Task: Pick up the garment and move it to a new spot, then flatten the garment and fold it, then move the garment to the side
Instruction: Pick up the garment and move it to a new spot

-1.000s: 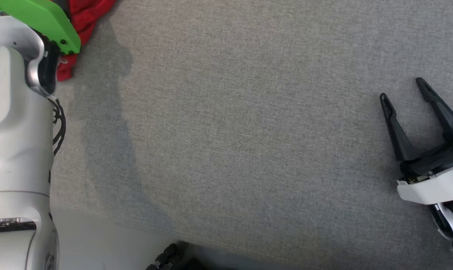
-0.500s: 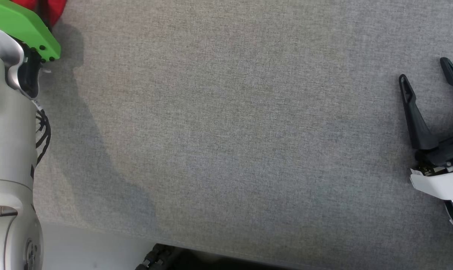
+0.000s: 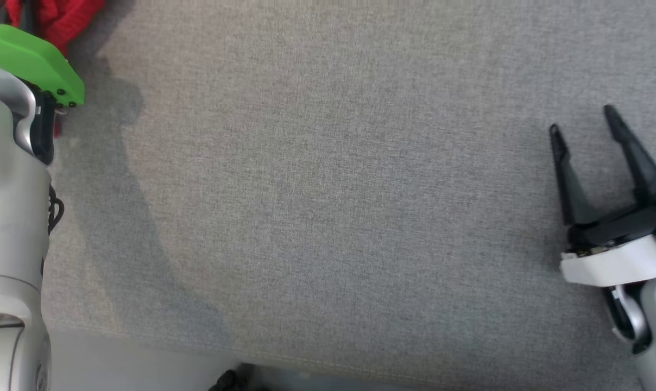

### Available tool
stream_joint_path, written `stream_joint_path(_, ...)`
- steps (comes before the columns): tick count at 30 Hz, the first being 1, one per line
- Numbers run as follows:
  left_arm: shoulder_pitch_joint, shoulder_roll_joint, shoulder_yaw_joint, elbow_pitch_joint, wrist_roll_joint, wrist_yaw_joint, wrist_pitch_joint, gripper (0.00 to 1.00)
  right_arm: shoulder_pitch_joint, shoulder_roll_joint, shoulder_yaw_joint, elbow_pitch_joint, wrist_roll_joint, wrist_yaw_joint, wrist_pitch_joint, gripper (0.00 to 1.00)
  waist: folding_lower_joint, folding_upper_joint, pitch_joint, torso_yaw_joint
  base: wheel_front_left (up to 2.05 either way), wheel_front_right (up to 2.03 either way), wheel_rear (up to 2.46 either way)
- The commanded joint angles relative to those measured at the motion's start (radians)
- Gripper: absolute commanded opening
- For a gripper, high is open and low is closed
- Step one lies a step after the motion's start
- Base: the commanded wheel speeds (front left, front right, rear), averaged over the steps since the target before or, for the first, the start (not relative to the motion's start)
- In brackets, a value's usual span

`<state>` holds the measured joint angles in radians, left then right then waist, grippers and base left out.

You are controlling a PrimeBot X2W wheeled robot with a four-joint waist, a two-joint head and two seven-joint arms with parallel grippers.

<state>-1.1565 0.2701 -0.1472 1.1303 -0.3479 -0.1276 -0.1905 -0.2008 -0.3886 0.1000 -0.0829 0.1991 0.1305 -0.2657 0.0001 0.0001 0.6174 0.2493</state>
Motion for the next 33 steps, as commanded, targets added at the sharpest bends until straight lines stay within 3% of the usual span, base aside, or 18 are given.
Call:
stream_joint_path(1, 0.02, 0.014, -0.01, -0.014, 0.012, -0.003, -0.013, 0.0, 0.009, 0.019, 0.014, 0.014, 0.008, 0.0, 0.003, 1.0, -0.0001, -0.0001, -0.091, -0.029, 0.0, 0.0, 0.0)
stream_joint_path(9, 0.104, 0.051, -0.138, -0.178, -0.025, -0.003, 0.002, 0.0, 0.03, 0.114, 0.031, 0.052, 0.027, 0.0, 0.002, 1.0, -0.0001, -0.0001, -0.271, -0.132, 0.0, 0.0, 0.0)
stream_joint_path(20, 0.292, 0.113, -0.262, -0.558, -0.111, -0.002, 0.208, 0.0, 0.056, 0.192, 0.023, 0.056, 0.049, 0.0, 0.002, 1.0, -0.0001, -0.0001, -0.39, -0.318, 0.0, 0.0, 0.0)
stream_joint_path(28, 0.369, 0.035, -0.349, -0.769, -0.116, 0.013, 0.328, 0.0, 0.057, 0.215, 0.022, 0.053, 0.047, 0.0, 0.002, 1.0, -0.0001, -0.0001, -0.366, -0.399, 0.0, 0.0, 0.0)
stream_joint_path(33, 0.375, -0.015, -0.423, -0.784, -0.081, 0.015, 0.349, 0.0, 0.036, 0.219, 0.014, 0.038, 0.044, 0.0, 0.002, 1.0, -0.0001, -0.0001, -0.316, -0.421, 0.0, 0.0, 0.0)
